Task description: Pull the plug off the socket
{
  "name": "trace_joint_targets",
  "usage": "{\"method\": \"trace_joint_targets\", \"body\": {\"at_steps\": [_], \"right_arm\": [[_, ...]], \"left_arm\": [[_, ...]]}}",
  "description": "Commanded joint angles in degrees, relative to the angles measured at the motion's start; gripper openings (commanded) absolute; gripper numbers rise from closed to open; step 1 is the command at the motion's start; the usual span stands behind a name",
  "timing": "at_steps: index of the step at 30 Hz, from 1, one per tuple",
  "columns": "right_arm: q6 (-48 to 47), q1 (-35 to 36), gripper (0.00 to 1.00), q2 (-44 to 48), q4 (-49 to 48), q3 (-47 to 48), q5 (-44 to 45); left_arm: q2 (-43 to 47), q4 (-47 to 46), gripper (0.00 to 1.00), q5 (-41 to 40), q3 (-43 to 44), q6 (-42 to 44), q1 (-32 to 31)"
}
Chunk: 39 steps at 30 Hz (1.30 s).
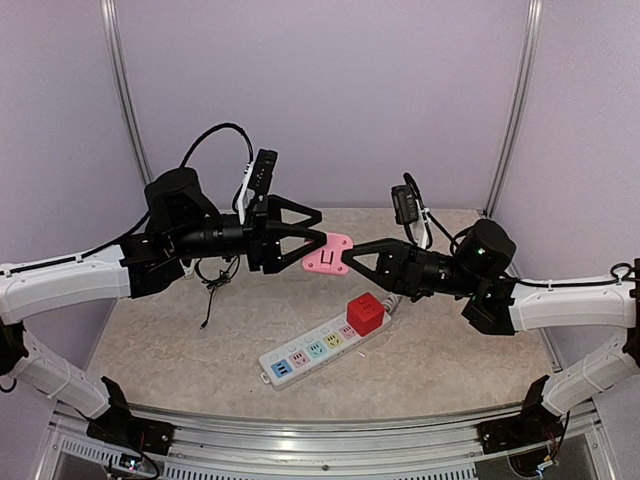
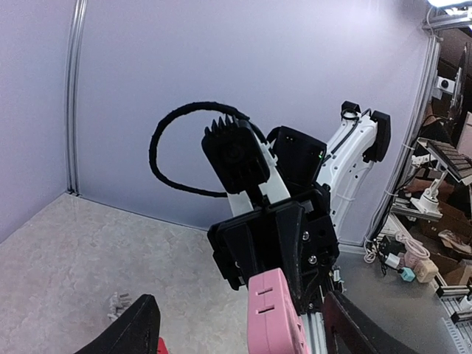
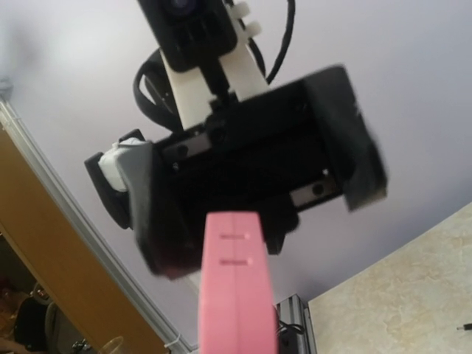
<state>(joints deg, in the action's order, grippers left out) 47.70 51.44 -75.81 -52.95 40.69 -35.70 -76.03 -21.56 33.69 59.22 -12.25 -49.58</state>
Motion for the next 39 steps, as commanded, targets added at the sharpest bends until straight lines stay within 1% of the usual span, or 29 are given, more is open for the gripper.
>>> {"method": "trace_joint_targets", "body": {"at_steps": [1,3,4,7,10,14,17,19,21,23,25,26,27,29,30,31,32,34,35,36,39], "right_arm": [[-0.6,0.5,0.00,1.1,0.4,-0.2,-0.8],[-2.1,0.5,0.00,1.4,2.1,0.2,-1.2],[-3.0,0.5,0.00,1.8,3.2,0.5,-1.1],[-6.4,0.5,0.00,3.4,8.0,1.1,-0.2],[-9.2,0.4,0.00,4.5,12.2,1.8,0.9],[-9.7,0.5,0.00,4.6,12.4,2.0,0.5],[-9.6,0.4,0.00,4.4,12.2,2.2,0.5],[-9.6,0.4,0.00,4.4,12.3,2.4,0.3],[-9.8,0.5,0.00,4.5,12.5,2.5,0.4],[-10.0,0.4,0.00,4.6,13.0,2.6,0.7],[-10.6,0.4,0.00,4.7,14.5,3.0,2.1],[-10.9,0.4,0.05,4.8,15.5,3.2,2.7],[-11.2,0.3,0.15,4.9,16.3,3.4,3.2],[-11.7,0.4,0.43,5.0,17.2,3.6,4.0],[-11.9,0.3,0.54,5.2,17.7,3.6,4.8],[-12.0,0.3,0.63,5.6,18.7,3.6,5.9],[-12.4,0.2,0.70,5.9,19.9,3.6,7.1],[-13.4,-0.1,0.80,7.1,22.4,3.4,9.7],[-13.8,-0.3,0.83,7.8,23.4,3.4,11.1],[-14.3,-0.4,0.85,8.4,24.4,3.2,12.1],[-14.8,-1.0,0.87,10.0,25.8,2.3,14.2]], "left_arm": [[-1.8,5.2,0.66,2.6,2.2,1.3,-0.5],[-2.4,5.5,0.57,2.0,2.3,0.5,-0.6],[-2.4,5.3,0.54,1.5,2.1,0.2,-0.5],[-1.4,3.9,0.48,2.2,0.7,-1.3,0.0],[-0.3,0.8,0.43,5.4,-1.2,-3.1,1.0],[-0.6,0.0,0.36,9.6,-1.1,-4.3,1.3],[-1.4,0.5,0.33,10.7,-0.6,-4.9,1.5],[-1.9,0.6,0.29,11.4,-0.4,-5.2,1.5],[-2.1,0.8,0.22,12.1,-0.2,-5.7,1.8],[-2.3,1.0,0.13,12.7,0.0,-5.9,2.0],[-2.3,1.5,0.01,12.6,0.2,-5.9,2.2],[-2.2,1.7,0.00,12.2,0.1,-6.1,2.5],[-2.1,1.7,0.00,12.0,0.0,-6.3,2.8],[-1.8,0.9,0.00,11.4,-0.7,-7.2,3.6],[-1.4,0.3,0.00,11.4,-1.2,-7.8,4.1],[-1.1,0.0,0.00,11.3,-1.6,-8.5,4.9],[-0.8,-0.4,0.00,11.1,-2.2,-9.4,5.9],[0.2,-0.9,0.00,9.5,-3.7,-11.0,8.3],[0.9,-0.5,0.00,8.3,-4.4,-11.6,10.2],[1.5,0.1,0.00,7.2,-5.2,-12.3,11.9],[4.4,0.0,0.00,3.6,-9.0,-16.3,19.3]]}}
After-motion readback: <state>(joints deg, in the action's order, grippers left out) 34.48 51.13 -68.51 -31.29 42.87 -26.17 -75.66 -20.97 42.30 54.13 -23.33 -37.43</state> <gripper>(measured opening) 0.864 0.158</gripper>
